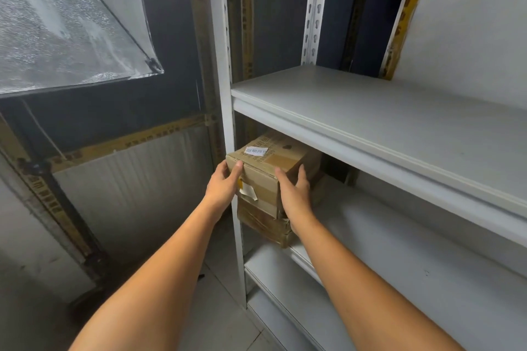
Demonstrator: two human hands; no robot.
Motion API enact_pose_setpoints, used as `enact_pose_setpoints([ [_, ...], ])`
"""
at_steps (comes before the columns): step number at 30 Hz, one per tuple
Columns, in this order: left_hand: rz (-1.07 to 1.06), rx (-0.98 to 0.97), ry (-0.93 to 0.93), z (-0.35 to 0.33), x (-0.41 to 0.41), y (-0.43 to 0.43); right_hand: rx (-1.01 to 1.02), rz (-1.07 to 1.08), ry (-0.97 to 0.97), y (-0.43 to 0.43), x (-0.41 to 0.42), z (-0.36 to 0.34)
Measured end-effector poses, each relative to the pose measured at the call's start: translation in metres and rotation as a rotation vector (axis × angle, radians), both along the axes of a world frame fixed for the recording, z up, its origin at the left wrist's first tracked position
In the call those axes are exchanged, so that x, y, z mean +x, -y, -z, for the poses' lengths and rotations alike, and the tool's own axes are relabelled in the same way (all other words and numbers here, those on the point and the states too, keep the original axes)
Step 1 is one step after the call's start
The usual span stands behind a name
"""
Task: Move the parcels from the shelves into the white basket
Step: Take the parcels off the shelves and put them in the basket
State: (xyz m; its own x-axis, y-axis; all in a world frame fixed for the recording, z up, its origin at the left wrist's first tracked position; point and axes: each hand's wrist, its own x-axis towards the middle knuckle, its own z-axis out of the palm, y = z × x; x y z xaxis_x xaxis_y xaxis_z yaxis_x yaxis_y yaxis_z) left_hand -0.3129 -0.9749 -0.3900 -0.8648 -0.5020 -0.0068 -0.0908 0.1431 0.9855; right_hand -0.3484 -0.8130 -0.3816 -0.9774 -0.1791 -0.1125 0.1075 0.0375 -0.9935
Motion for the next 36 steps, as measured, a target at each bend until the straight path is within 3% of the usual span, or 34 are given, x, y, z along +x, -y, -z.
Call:
enact_pose_setpoints([
  [8,-0.007,0.036,0.078,-0.028,0.043,-0.019,-0.028,-0.099,0.090,-0.034,0.015,-0.015],
  [19,-0.080,0.078,0.328,-0.091,0.170,-0.102,0.007,-0.459,0.137,-0.123,0.086,-0.041],
  [36,-0.461,0.178,0.155,-0.110,0.451,-0.287,0.044,-0.866,-0.028,-0.230,0.312,-0.092],
])
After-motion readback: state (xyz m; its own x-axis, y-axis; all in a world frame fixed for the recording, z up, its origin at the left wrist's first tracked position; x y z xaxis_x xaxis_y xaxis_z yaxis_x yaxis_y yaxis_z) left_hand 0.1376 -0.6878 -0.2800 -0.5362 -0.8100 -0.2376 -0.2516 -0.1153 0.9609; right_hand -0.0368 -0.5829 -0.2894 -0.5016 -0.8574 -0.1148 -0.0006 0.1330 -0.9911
